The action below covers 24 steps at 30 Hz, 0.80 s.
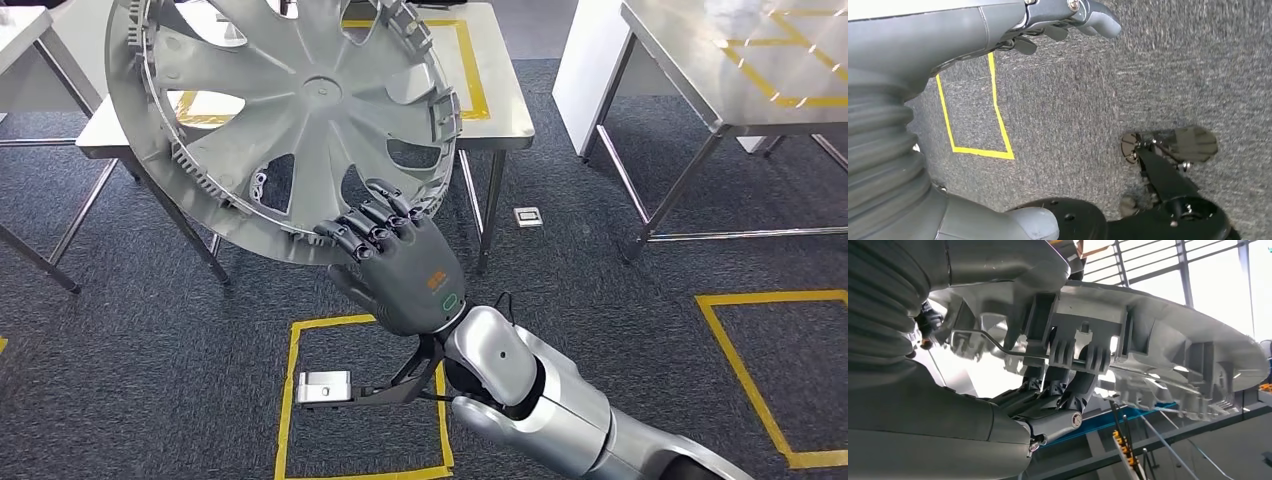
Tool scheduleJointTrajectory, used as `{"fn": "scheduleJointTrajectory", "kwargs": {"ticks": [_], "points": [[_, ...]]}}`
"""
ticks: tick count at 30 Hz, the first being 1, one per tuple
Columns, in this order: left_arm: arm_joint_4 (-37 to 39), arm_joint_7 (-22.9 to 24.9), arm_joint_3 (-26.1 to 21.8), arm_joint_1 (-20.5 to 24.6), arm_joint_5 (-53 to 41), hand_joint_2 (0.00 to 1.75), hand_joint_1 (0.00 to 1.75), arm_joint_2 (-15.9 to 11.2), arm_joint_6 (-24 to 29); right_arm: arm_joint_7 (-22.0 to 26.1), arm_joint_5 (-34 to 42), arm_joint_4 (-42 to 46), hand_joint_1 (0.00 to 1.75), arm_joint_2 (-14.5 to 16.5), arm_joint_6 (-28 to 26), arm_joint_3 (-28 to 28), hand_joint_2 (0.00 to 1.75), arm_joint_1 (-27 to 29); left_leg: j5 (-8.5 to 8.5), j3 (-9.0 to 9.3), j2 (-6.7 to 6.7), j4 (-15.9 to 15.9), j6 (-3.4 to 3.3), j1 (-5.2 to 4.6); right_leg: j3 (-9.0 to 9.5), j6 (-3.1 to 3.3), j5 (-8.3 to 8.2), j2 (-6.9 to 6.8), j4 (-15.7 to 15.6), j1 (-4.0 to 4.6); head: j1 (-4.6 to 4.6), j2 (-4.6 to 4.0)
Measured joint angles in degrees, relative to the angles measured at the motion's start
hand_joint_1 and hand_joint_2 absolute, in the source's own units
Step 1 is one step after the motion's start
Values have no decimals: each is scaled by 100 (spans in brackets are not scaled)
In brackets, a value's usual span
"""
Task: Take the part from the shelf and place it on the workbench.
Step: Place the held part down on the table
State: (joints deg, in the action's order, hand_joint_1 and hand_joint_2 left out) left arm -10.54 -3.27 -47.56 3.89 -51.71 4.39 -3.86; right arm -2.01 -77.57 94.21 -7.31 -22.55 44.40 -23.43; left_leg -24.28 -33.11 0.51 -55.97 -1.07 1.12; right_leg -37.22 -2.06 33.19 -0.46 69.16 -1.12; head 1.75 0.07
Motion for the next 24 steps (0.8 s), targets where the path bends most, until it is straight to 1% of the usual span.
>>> {"fn": "scheduleJointTrajectory", "kwargs": {"ticks": [1,2,3,4,5,6,7,8,9,11,12,13,14,15,16,17,18,19,20,21,22,23,24], "points": [[0,1,0,1,1,175,0,1,-3,3,-5,-1,175,-9,-8,-1,175,13,-5,-2,-24,-7,18,5,-152,-12,56,20,256,-19,8,0],[0,1,0,0,3,175,0,1,-7,6,-11,-3,175,-15,-16,-1,175,24,-18,-5,-51,-21,46,16,-219,-30,6,24,319,-43,10,0],[0,1,0,-1,5,175,0,2,-9,7,-15,-4,175,-19,-22,-1,175,30,-40,-9,-77,-51,86,37,-178,-55,-145,25,164,-73,10,0],[0,0,-1,-1,8,175,0,3,-11,6,-17,-7,175,-22,-26,-1,175,34,-73,-20,-103,-102,139,66,-38,-89,-353,25,-177,-113,12,0],[-2,-1,-2,0,10,175,0,-2,-13,6,-20,-12,175,-25,-29,-1,175,34,-117,-44,-128,-166,204,87,101,-123,-490,41,-504,-135,18,0],[-5,-1,-3,1,10,175,0,-9,-15,9,-22,-17,175,-26,-36,-1,175,38,-166,-74,-149,-243,270,97,212,-117,-572,63,-760,-148,27,0],[-8,-3,-5,2,11,175,0,-16,-16,12,-27,-23,175,-28,-44,-3,175,44,-210,-103,-165,-298,327,101,266,-87,-578,79,-887,-147,36,0],[-11,-7,-7,2,11,175,0,-22,-19,17,-32,-29,175,-30,-56,-4,175,47,-241,-119,-175,-318,375,100,260,-28,-522,93,-880,-126,43,0],[-11,-12,-8,3,12,175,0,-20,-22,24,-35,-31,175,-30,-71,-6,175,49,-261,-115,-179,-318,410,105,259,46,-507,92,-874,-116,47,0],[-11,-22,-9,7,13,175,0,-11,-27,31,-40,-32,175,-25,-93,-7,175,44,-304,-103,-161,-342,460,130,304,155,-475,81,-863,-101,45,0],[-11,-27,-10,13,13,175,0,-9,-29,37,-42,-32,175,-21,-101,-7,175,41,-372,-155,-137,-479,469,132,340,198,-463,77,-867,-98,42,0],[-11,-31,-13,18,13,175,0,-8,-29,43,-44,-32,175,-15,-103,-7,175,38,-485,-277,-114,-737,468,124,380,237,-447,71,-871,-91,36,0],[-11,-34,-19,21,14,175,0,-8,-29,54,-45,-32,175,-10,-102,-7,175,36,-630,-474,-94,-1108,454,106,411,268,-422,64,-871,-77,32,0],[-11,-35,-29,19,15,175,0,-8,-29,67,-45,-32,175,-5,-97,-7,175,35,-765,-714,-86,-1517,438,86,442,294,-392,59,-870,-57,29,0],[-10,-36,-39,14,17,175,0,-8,-29,78,-46,-32,175,-1,-89,-7,175,35,-832,-928,-85,-1841,416,65,477,315,-357,56,-870,-35,29,0],[-10,-36,-47,6,20,175,0,-8,-29,85,-45,-32,175,1,-78,-7,175,35,-791,-1064,-85,-1989,383,43,521,330,-316,56,-870,-14,30,0],[-9,-36,-52,0,23,175,0,-8,-29,90,-45,-32,175,3,-64,-7,175,32,-636,-1089,-85,-1911,341,18,576,337,-270,57,-870,2,30,0],[-9,-37,-53,-3,26,175,0,-8,-29,91,-44,-32,175,8,-51,-7,175,27,-396,-1006,-85,-1620,290,-13,639,334,-222,58,-873,11,31,0],[-9,-39,-54,-7,28,175,0,-11,-29,91,-43,-32,175,13,-40,-7,175,22,-147,-868,-77,-1218,231,-52,692,323,-170,58,-878,14,30,0],[-9,-41,-55,-8,32,175,0,-16,-29,94,-42,-32,175,18,-31,-7,175,16,13,-716,-67,-855,181,-91,733,298,-120,62,-883,24,25,0],[-9,-43,-58,-6,37,175,0,-21,-29,97,-42,-32,175,22,-27,-7,175,12,94,-604,-61,-597,144,-124,759,270,-83,64,-901,28,19,0],[-9,-44,-62,-6,43,175,0,-26,-29,102,-42,-32,175,25,-25,-7,175,7,93,-541,-59,-458,115,-150,789,236,-65,66,-922,31,14,0],[-9,-45,-69,-6,50,175,0,-27,-29,105,-41,-32,175,28,-23,-7,175,0,49,-506,-64,-420,95,-158,818,199,-73,68,-935,39,13,0]]}}
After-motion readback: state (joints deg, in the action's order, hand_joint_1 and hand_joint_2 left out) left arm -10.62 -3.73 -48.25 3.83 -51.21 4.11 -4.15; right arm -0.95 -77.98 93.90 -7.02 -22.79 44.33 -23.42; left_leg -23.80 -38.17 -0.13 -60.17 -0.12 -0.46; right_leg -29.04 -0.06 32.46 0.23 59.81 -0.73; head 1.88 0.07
